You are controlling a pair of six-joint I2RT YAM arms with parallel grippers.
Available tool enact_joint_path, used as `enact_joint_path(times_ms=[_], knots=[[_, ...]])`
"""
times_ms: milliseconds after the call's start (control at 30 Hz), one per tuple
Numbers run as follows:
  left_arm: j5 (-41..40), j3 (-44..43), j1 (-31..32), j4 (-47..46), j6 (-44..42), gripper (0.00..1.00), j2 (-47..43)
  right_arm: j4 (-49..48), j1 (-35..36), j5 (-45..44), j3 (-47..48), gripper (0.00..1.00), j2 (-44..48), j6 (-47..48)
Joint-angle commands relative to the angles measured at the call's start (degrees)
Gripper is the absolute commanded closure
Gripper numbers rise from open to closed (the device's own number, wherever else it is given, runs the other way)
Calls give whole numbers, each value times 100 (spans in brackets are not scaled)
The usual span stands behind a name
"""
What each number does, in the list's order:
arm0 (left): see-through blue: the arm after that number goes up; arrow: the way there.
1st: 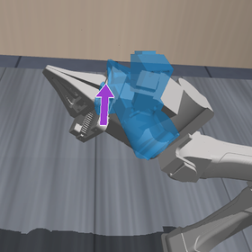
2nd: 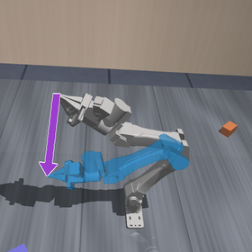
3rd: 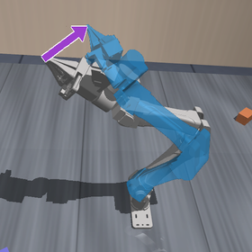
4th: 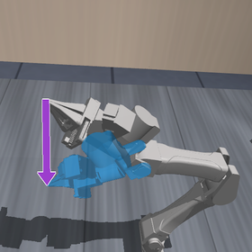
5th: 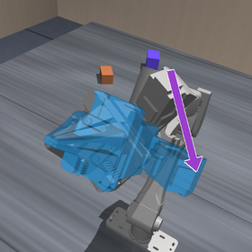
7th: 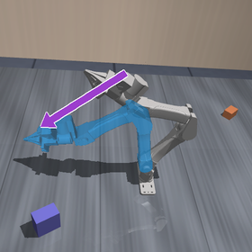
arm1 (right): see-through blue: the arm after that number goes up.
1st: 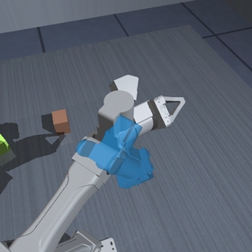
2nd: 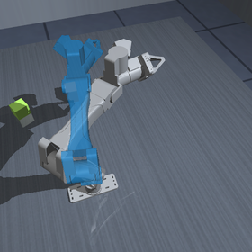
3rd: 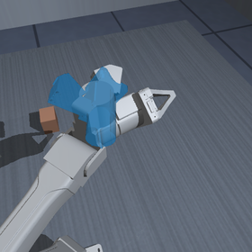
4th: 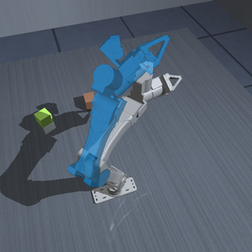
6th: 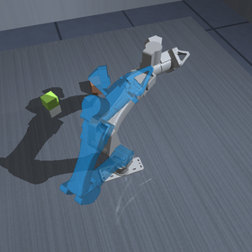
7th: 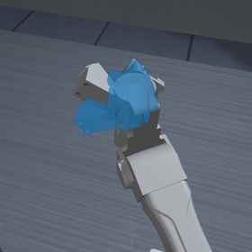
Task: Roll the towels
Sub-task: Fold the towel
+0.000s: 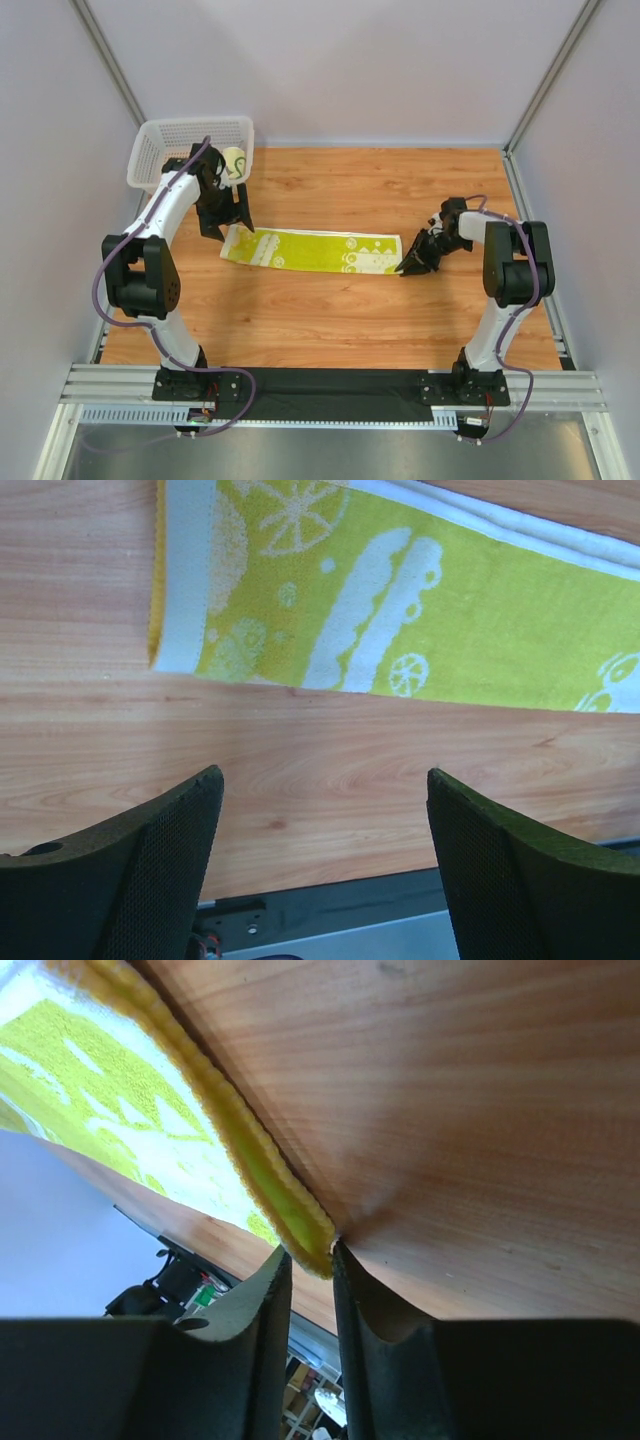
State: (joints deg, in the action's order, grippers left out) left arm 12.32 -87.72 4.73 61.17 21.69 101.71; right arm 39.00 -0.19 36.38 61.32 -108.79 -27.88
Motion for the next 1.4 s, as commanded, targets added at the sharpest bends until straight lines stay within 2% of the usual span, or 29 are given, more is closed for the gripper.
enact_joint_path(times_ms=[0, 100, 200, 233, 367, 500, 667, 767, 900, 1167, 1367], knots=[[-19, -228, -34, 150, -104, 12, -11, -227, -8, -210, 222, 77, -125, 63], [-1, -219, -34, 167, -104, 12, -20, 1, -51, -377, 398, 81, -116, 238], [16, -210, -34, 150, -78, 12, -37, 379, -191, -745, 609, 97, -19, 423], [25, -184, -34, 150, -78, 12, -55, 519, -218, -947, 696, 100, 24, 467], [78, -70, -34, 106, -60, 12, -108, 1353, -359, -2298, 1135, 100, 297, 696], [139, 88, -34, 45, -42, 12, -195, 1829, -640, -3249, 1443, 100, 701, 775], [254, 387, -7, -87, 19, 12, -336, 2322, -536, -4033, 2059, 100, 1009, 925], [289, 475, 28, -131, 54, 13, -336, 2498, -115, -4479, 2550, 100, 1132, 986], [350, 598, 54, -202, 63, 13, -424, 2770, 850, -4877, 3350, 100, 1001, 1161], [280, 853, 45, -219, -25, 13, -582, 3069, 2758, -4834, 4834, 100, 202, 1487], [227, 1073, 19, -228, -69, 12, -802, 3219, 3515, -4597, 5706, 100, -554, 1434]])
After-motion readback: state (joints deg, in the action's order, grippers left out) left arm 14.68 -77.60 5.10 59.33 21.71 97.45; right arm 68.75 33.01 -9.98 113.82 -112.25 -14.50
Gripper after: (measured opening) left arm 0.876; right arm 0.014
